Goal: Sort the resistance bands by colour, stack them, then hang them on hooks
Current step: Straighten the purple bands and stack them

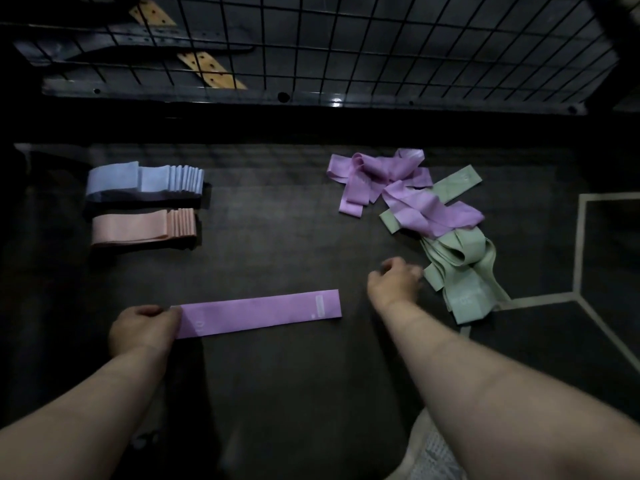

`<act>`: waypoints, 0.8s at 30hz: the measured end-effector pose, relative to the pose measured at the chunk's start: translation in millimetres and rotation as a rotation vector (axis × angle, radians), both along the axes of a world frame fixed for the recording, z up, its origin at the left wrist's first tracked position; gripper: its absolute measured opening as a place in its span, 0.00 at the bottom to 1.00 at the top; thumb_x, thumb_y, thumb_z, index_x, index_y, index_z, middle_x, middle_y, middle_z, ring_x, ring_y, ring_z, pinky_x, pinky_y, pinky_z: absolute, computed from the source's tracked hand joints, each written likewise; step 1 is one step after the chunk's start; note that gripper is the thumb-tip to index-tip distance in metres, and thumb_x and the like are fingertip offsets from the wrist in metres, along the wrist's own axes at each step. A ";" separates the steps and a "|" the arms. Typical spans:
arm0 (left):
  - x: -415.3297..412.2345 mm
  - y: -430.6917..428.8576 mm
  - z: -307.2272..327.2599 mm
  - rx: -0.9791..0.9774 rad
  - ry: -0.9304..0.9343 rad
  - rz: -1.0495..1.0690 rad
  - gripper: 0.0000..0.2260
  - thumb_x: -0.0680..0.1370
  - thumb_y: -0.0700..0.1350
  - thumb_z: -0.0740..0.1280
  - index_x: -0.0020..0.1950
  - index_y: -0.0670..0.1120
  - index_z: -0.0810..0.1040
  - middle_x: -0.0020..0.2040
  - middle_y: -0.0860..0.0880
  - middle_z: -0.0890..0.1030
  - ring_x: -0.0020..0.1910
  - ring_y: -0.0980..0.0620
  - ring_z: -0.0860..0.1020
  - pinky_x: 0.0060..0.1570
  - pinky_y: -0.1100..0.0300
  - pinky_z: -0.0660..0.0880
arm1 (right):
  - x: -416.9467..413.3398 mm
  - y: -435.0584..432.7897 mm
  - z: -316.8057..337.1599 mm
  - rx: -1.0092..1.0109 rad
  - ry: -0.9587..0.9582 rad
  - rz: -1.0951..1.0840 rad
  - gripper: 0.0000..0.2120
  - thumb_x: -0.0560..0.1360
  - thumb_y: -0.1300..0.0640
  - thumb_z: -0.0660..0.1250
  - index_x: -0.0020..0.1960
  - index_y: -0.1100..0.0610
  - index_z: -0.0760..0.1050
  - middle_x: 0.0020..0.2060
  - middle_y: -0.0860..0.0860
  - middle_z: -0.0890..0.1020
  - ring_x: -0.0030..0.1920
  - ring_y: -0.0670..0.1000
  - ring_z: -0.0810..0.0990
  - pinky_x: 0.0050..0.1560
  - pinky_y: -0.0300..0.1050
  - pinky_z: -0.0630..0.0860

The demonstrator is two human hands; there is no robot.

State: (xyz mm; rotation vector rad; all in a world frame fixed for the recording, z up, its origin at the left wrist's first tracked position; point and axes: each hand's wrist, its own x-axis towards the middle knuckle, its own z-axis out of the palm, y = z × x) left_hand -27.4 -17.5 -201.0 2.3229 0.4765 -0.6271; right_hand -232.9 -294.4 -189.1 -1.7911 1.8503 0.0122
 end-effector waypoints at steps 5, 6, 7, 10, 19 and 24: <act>2.4 -0.7 12.0 0.067 -0.026 -0.046 0.12 0.74 0.44 0.70 0.56 0.43 0.81 0.56 0.38 0.81 0.54 0.38 0.79 0.57 0.50 0.74 | -2.1 -81.2 39.2 0.141 0.200 0.290 0.16 0.74 0.52 0.68 0.62 0.47 0.78 0.76 0.57 0.58 0.76 0.60 0.57 0.75 0.51 0.59; 3.2 -0.6 14.7 0.093 -0.024 -0.080 0.12 0.73 0.45 0.70 0.55 0.46 0.81 0.57 0.39 0.80 0.55 0.37 0.78 0.59 0.49 0.74 | -2.0 -91.8 45.3 0.187 0.159 0.326 0.15 0.75 0.52 0.69 0.61 0.49 0.78 0.72 0.58 0.67 0.72 0.60 0.65 0.72 0.52 0.65; 4.5 -0.6 17.4 0.124 -0.024 -0.109 0.12 0.72 0.46 0.69 0.55 0.48 0.82 0.58 0.39 0.80 0.56 0.37 0.78 0.60 0.47 0.74 | -1.3 -98.5 50.6 0.222 0.091 0.325 0.14 0.75 0.53 0.70 0.61 0.53 0.78 0.65 0.57 0.75 0.66 0.60 0.73 0.66 0.51 0.72; 7.8 -5.3 28.6 0.204 -0.020 -0.155 0.12 0.71 0.47 0.69 0.54 0.51 0.81 0.60 0.40 0.78 0.57 0.36 0.77 0.61 0.47 0.72 | 0.7 -103.5 53.1 0.193 -0.005 0.283 0.11 0.73 0.55 0.73 0.55 0.52 0.79 0.56 0.53 0.81 0.55 0.59 0.81 0.58 0.53 0.79; -6.7 -37.7 82.1 0.189 -0.247 -0.395 0.13 0.75 0.47 0.65 0.58 0.49 0.80 0.60 0.41 0.77 0.61 0.39 0.75 0.61 0.49 0.68 | 12.6 -95.5 89.4 -0.092 -0.274 0.108 0.09 0.76 0.64 0.62 0.54 0.55 0.76 0.51 0.55 0.79 0.51 0.57 0.79 0.52 0.46 0.76; -18.8 -93.7 140.6 -0.286 -0.150 -0.529 0.08 0.76 0.45 0.67 0.53 0.50 0.81 0.52 0.46 0.83 0.55 0.44 0.80 0.61 0.50 0.75 | 39.1 -101.9 187.2 -0.038 -0.553 -0.031 0.08 0.73 0.68 0.65 0.44 0.57 0.80 0.36 0.52 0.78 0.41 0.53 0.77 0.34 0.38 0.69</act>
